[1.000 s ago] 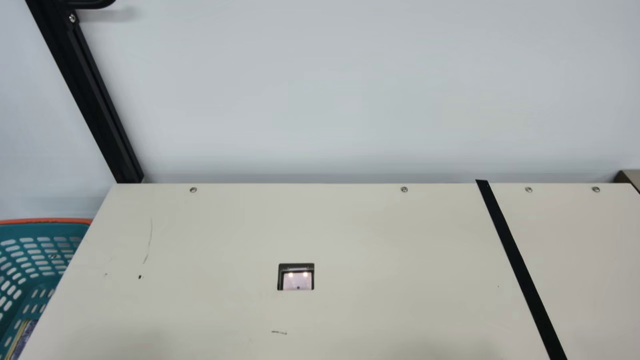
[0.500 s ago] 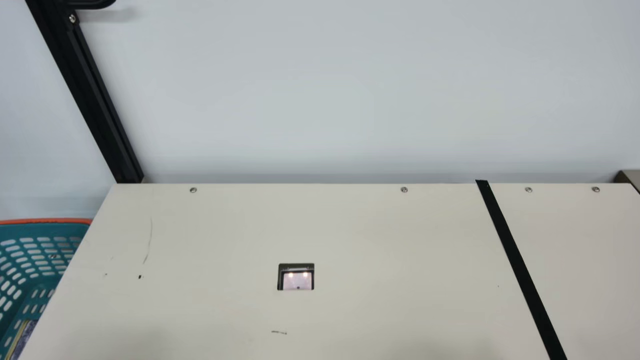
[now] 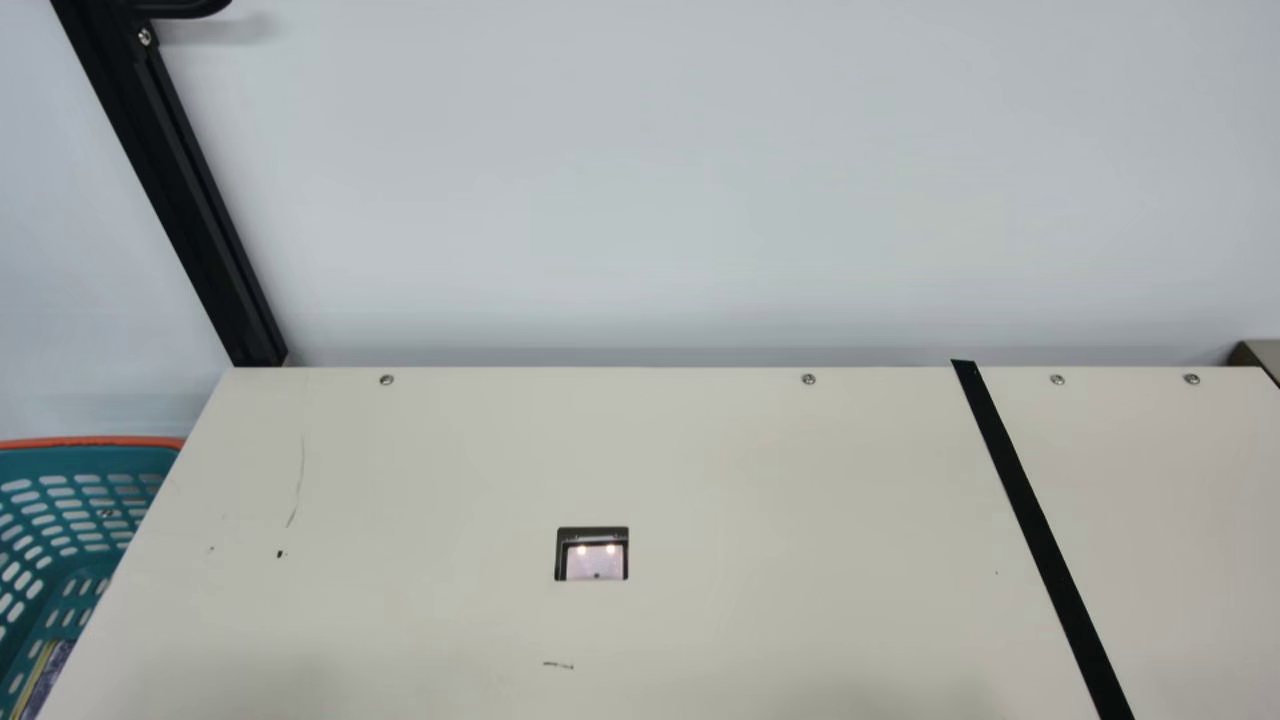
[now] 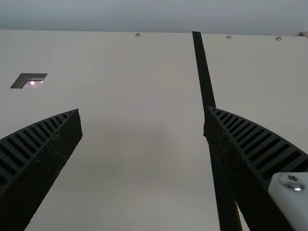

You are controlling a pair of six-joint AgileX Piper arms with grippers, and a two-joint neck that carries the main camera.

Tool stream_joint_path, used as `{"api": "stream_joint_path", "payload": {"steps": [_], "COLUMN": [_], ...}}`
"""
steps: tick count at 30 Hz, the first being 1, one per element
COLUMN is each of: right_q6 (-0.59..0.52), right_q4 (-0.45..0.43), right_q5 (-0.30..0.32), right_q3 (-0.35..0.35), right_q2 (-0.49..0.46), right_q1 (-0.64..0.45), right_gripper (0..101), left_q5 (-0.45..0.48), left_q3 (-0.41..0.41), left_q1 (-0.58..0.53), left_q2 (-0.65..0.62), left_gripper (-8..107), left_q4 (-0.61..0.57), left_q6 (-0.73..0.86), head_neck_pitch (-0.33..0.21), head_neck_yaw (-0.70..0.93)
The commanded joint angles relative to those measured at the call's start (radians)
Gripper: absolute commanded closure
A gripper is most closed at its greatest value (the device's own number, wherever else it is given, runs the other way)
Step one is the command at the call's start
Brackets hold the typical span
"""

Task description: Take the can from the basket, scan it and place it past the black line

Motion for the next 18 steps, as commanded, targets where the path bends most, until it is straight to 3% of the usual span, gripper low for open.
{"api": "stream_joint_path", "payload": {"steps": [1,12,18], "right_q6": [0.0,0.0,0.0], "right_q4": [0.0,0.0,0.0], "right_q5": [0.0,0.0,0.0], "right_q3": [0.0,0.0,0.0], "right_q2": [0.0,0.0,0.0], "right_q1": [0.0,0.0,0.0], "right_gripper": [0,0,0], "left_q5": [0.0,0.0,0.0], "left_q3": [0.0,0.0,0.0], "left_q1": [0.0,0.0,0.0], "left_q2": [0.0,0.0,0.0], "left_gripper": [9,9,9], "left_q4": [0.0,0.0,0.0], "left_q6": [0.0,0.0,0.0], "head_neck_pitch": [-0.032,-0.032,-0.032], "head_neck_yaw": [0.006,0.02,0.151]}}
